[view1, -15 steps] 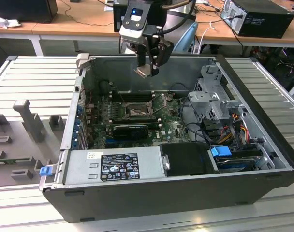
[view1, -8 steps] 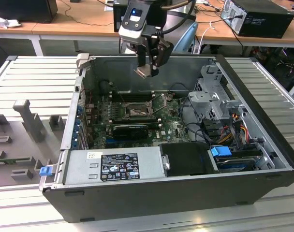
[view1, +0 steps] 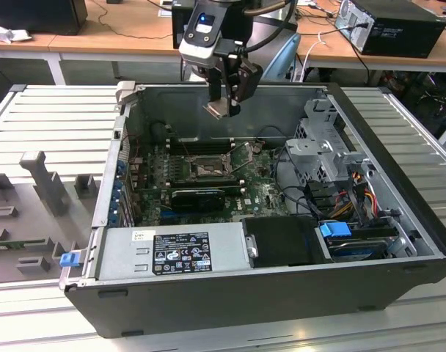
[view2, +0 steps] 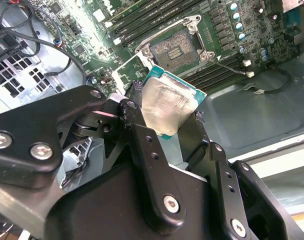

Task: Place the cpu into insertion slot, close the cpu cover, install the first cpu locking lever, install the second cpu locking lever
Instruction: 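Place the cpu into insertion slot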

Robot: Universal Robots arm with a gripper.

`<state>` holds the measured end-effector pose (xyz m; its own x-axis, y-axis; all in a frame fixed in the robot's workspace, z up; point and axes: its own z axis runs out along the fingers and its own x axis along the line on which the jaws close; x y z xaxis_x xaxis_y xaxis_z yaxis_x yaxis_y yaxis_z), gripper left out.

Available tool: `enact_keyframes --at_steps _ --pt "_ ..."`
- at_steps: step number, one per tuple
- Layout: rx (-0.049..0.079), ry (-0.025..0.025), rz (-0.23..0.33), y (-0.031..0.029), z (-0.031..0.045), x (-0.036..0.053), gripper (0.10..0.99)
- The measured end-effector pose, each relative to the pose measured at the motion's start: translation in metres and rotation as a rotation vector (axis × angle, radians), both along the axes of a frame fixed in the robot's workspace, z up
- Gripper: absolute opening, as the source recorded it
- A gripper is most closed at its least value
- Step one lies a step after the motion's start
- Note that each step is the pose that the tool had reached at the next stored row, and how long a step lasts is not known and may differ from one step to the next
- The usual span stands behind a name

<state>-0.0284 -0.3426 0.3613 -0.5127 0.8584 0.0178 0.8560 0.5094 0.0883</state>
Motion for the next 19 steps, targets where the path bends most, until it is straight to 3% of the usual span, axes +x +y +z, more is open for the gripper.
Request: enact_keyframes --at_steps 19 --pt "0.0 0.0 -0.038 0.0 -0.002 -0.0003 0.525"
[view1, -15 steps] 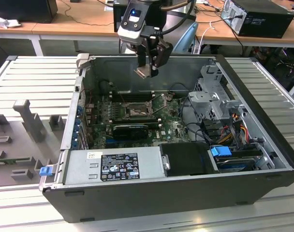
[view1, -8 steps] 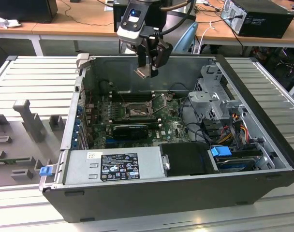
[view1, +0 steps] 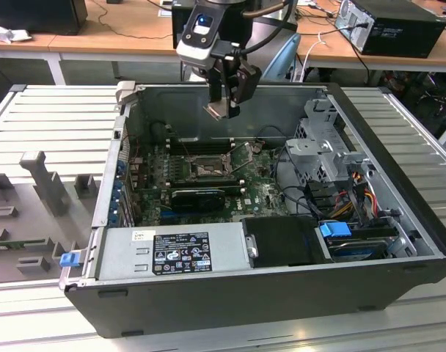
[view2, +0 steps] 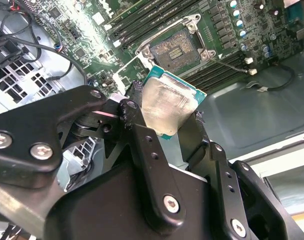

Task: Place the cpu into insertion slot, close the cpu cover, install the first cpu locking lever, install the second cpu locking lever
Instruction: 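Place the cpu into insertion slot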

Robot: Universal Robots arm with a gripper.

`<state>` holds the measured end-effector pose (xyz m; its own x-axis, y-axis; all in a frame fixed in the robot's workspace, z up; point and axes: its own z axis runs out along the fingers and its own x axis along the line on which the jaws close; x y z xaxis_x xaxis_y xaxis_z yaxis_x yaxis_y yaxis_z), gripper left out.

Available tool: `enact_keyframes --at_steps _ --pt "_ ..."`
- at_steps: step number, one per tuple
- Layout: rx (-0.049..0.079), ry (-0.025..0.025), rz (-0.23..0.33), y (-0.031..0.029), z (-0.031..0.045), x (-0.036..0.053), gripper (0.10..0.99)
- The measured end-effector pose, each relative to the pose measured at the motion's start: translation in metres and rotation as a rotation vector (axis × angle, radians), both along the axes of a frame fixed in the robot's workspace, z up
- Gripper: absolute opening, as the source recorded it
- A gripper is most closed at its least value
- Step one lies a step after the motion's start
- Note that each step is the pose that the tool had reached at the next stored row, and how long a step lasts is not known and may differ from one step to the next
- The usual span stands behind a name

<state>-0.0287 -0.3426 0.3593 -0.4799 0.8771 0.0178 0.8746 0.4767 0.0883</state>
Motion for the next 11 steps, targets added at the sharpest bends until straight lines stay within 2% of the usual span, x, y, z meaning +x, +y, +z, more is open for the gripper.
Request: enact_keyframes --at_steps 6,11 --pt "0.0 -0.0001 -0.024 0.0 -0.0024 -0.0003 0.525" --pt "0.0 0.0001 -0.105 0.0 -0.005 -0.0018 0.525"
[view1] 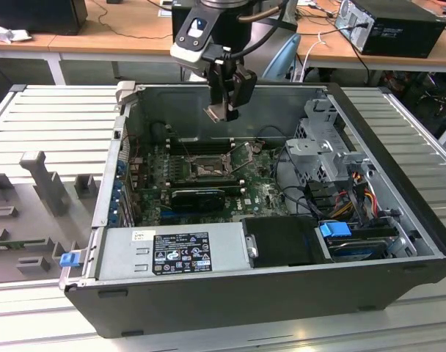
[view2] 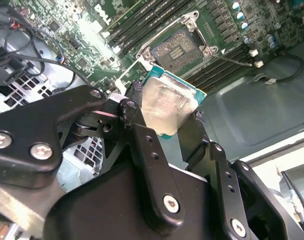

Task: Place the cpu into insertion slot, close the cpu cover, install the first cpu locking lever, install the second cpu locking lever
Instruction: 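Place the cpu into insertion slot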

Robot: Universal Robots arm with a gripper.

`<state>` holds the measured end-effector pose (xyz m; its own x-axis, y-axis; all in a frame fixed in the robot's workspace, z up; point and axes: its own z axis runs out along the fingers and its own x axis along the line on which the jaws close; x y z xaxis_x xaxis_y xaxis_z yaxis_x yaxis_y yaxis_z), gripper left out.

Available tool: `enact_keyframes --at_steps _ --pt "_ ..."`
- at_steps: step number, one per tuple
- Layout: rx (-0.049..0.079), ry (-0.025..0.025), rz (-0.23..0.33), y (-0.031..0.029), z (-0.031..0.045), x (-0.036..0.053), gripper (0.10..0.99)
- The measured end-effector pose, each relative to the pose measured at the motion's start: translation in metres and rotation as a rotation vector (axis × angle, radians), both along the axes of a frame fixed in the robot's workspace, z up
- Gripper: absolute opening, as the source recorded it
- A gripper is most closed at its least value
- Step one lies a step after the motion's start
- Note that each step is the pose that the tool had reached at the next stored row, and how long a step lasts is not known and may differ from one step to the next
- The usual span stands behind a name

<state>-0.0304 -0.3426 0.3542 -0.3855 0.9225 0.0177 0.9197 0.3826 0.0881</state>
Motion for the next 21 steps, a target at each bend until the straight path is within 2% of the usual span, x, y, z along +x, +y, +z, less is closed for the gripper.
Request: enact_keyframes --at_steps 8,21 --pt "0.0 -0.0001 -0.016 0.0 -0.004 -0.0019 0.525" --pt "0.0 -0.0001 -0.05 0.0001 -0.0056 -0.0019 0.525"
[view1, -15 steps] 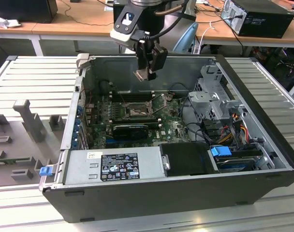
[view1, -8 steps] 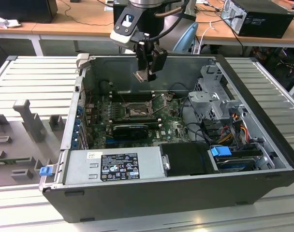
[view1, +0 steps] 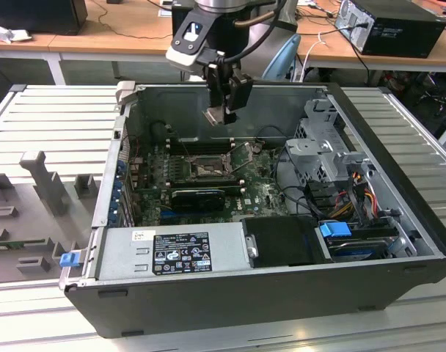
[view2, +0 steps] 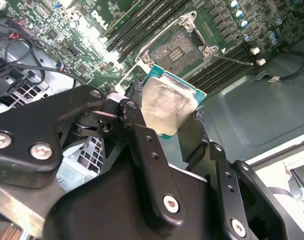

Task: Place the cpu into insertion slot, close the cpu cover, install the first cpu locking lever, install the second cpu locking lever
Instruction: 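Place the cpu into insertion slot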

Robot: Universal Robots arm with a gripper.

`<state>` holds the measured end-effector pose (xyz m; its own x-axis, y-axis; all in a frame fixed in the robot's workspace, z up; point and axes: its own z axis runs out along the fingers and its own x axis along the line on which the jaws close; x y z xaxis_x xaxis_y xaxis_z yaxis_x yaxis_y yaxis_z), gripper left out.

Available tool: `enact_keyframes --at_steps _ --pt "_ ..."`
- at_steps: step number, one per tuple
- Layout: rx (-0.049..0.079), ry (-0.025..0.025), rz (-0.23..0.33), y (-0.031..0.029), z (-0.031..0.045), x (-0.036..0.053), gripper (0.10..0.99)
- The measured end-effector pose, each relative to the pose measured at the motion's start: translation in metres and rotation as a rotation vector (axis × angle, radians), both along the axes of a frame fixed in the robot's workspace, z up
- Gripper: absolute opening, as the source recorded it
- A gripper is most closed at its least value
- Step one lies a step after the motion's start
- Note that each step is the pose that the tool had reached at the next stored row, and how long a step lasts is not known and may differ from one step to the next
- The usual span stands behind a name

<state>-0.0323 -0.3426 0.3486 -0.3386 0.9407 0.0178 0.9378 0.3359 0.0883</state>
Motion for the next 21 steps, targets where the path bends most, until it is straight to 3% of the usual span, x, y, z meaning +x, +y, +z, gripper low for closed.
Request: enact_keyframes --at_steps 7,21 --pt "0.0 -0.0001 -0.024 0.0 -0.0015 0.0 0.525" --pt "0.0 0.0 -0.053 0.0 -0.0128 0.0 0.525"
